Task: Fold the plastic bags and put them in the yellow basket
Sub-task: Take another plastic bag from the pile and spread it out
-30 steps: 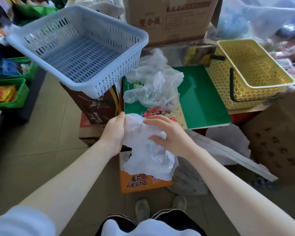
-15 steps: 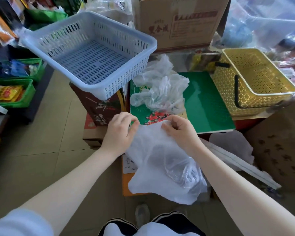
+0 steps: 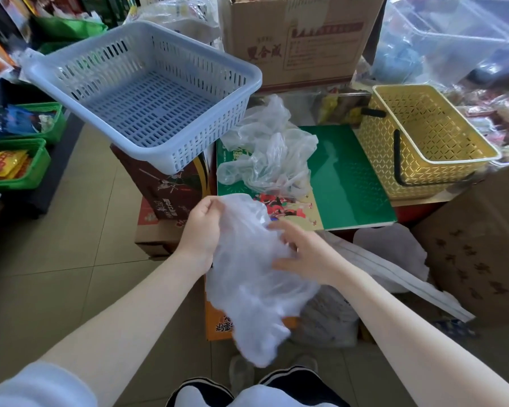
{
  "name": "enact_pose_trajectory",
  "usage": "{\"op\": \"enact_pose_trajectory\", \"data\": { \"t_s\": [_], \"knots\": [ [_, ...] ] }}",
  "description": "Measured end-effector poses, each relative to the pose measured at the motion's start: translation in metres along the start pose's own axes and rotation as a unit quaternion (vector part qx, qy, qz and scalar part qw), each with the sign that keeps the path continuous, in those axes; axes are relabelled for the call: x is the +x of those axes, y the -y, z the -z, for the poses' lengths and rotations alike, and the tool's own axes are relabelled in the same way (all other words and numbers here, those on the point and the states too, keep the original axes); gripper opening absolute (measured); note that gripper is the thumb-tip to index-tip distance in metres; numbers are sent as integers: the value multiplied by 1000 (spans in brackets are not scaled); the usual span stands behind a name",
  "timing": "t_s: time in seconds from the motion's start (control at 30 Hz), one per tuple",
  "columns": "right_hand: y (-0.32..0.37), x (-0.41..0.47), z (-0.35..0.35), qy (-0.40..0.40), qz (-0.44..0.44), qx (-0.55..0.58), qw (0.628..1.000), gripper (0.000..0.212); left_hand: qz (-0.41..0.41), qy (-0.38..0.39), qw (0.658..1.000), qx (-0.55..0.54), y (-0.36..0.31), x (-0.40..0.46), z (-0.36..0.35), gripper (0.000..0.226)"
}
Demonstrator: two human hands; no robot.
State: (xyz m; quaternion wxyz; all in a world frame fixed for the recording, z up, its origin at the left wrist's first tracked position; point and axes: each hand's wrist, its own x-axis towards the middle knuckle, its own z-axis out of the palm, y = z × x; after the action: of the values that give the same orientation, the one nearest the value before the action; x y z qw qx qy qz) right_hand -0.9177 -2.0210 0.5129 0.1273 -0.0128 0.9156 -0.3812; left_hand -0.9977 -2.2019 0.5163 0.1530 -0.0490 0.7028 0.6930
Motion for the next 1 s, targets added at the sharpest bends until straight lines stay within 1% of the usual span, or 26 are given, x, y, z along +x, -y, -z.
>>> {"op": "enact_pose_trajectory", "data": {
  "t_s": [0.03,0.07,0.1,0.13,0.17,0.2,0.23,0.27,0.3,0.33,0.37,0.4,0.43,0.47,0.5,0.53,0.57,0.63,0.7,0.77,0.8,0.83,0.9,0.97,1.0],
  "knots": [
    [-6,-2,-5,22,0,-70,997,25,29,-16,999,-33,-2,2,1,29],
    [-12,-5,-10,28,7,-130,991,14,46,-27,997,-50,-3,5,3,30],
    [-18,-6,-15,28,22,-180,983,20,54,-31,996,-56,-3,6,4,30],
    [-25,-8,-18,16,27,-218,975,18,57,-32,996,-58,-3,7,6,29],
    [-32,-9,-20,-8,25,-241,970,11,55,-30,997,-49,-1,7,7,29],
    [-39,-9,-22,-34,18,-244,969,11,49,-27,998,-25,1,7,9,28],
    [-45,-9,-23,-45,-4,-232,972,15,44,-21,999,0,2,7,10,26],
    [-53,-7,-24,-52,-30,-186,981,15,40,-18,999,15,3,6,12,25],
    [-53,-7,-24,-49,-68,-90,992,13,38,-16,999,12,3,6,14,23],
    [-47,-7,-21,-44,-112,68,990,16,42,-8,999,-17,2,6,16,22],
    [-36,-7,-15,-61,-157,247,954,22,53,12,997,-59,0,5,17,23],
    [-29,-7,-9,-83,-214,414,881,30,61,42,992,-102,-2,4,19,25],
    [-24,-8,-4,-93,-262,525,804,40,65,75,986,-135,-3,3,22,27],
    [-24,-7,0,-83,-302,575,756,49,62,108,980,-153,-4,3,24,26],
    [-23,-5,1,-59,-335,598,726,54,58,137,975,-163,-4,2,26,22],
    [-21,-4,-1,-16,-357,603,714,56,51,166,970,-170,-6,1,27,17],
    [-18,-3,-4,28,-371,604,705,55,46,189,966,-170,-6,2,28,14],
    [-19,5,-11,66,-391,599,696,52,30,223,963,-152,-7,4,28,23],
    [-23,13,-13,63,-373,592,712,42,22,234,961,-143,-7,4,28,34],
    [-23,15,-7,66,-318,572,754,28,22,221,966,-132,-5,5,32,41],
    [-25,12,-2,61,-287,569,769,25,17,204,972,-112,-3,6,34,41],
    [-26,8,4,49,-261,590,763,23,8,177,981,-84,0,9,38,40],
    [-36,0,15,-20,-222,629,745,21,-4,100,995,-15,11,16,49,41],
    [-43,-9,26,-84,-201,660,719,23,0,31,999,39,21,23,58,40],
    [-49,-13,29,-111,-196,665,712,18,7,7,999,47,26,25,61,40]
  ]
}}
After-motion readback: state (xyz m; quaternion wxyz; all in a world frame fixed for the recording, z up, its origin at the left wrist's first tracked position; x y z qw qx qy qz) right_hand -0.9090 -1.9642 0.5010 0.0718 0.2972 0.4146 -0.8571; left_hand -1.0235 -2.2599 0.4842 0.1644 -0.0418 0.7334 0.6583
